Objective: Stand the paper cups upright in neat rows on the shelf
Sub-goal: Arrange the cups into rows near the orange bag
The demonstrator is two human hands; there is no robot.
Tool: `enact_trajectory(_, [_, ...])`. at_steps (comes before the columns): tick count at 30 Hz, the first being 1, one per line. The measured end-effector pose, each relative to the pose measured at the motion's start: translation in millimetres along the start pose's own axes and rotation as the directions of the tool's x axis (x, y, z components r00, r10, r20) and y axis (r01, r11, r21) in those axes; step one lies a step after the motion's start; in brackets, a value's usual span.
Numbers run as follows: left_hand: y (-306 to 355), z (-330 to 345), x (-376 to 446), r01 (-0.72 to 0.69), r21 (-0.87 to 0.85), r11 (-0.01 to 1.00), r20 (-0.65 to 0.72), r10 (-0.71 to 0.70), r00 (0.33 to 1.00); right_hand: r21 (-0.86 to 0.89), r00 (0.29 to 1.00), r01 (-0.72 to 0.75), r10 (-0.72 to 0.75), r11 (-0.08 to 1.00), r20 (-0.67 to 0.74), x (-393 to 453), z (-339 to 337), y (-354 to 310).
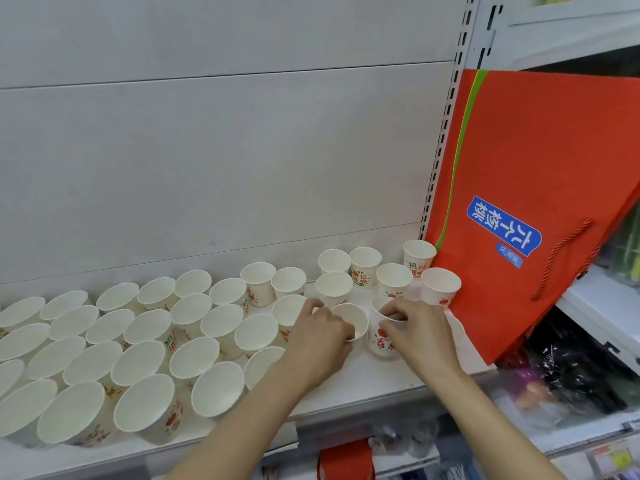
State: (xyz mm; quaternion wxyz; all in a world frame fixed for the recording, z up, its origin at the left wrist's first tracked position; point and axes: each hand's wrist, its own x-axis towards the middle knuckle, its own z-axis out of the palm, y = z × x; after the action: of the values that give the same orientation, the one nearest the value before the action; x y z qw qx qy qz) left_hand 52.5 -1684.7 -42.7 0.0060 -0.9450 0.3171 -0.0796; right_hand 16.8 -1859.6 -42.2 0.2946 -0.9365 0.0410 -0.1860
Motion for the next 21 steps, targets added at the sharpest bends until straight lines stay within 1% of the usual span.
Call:
enact_trajectory(2, [-2, 6, -8, 0.002, 0.045, 0.999, -0.042, 0.0, 0.999, -0.087, 0.998, 0.062, -0.064, 0.994, -0.02, -15, 1, -2])
enact_trajectory(4, [-7, 9, -11, -0.008, 0.139, 0.99, -0.069, 0.017, 0.997, -0.128, 0.99, 0.125, -0.131, 0.984, -0.043, -32, 4, -2])
enact_trajectory(5, [-10, 11, -11, -0.002, 0.177, 0.984, -0.099, 0.019, 0.995, -0.122, 0.984, 0.16, -0.167, 0.98, -0.055, -41, 7, -2])
enact_trajectory(7, [-13, 15, -11, 0.02, 0.2, 0.98, -0.154, 0.011, 0.988, -0.073, 0.967, 0.234, -0.24, 0.97, -0.084, -55, 14, -3])
enact_trajectory(8, [-13, 16, -11, 0.037, 0.187, 0.982, -0.18, -0.003, 0.984, -0.05, 0.958, 0.27, -0.273, 0.962, -0.092, -59, 18, -3])
enact_trajectory(11, [-9, 20, -22, 0.084, 0.068, 0.994, -0.249, -0.065, 0.966, -0.01, 0.936, 0.344, -0.344, 0.939, -0.077, -66, 31, -6])
enact_trajectory(15, [-11, 14, -64, 0.101, -0.106, 0.989, -0.313, -0.13, 0.941, 0.045, 0.923, 0.382, -0.379, 0.923, -0.068, -70, 46, -9])
enact_trajectory(16, [-14, 13, -76, 0.106, -0.126, 0.986, -0.337, -0.143, 0.931, 0.054, 0.92, 0.389, -0.385, 0.92, -0.075, -70, 49, -12])
enact_trajectory(18, [-21, 16, -96, 0.097, -0.115, 0.989, -0.369, -0.133, 0.92, 0.072, 0.913, 0.405, -0.399, 0.911, -0.087, -71, 56, -17])
enact_trajectory(21, [-32, 24, -110, 0.067, -0.064, 0.996, -0.329, -0.084, 0.941, 0.074, 0.906, 0.418, -0.41, 0.905, -0.105, -74, 64, -27])
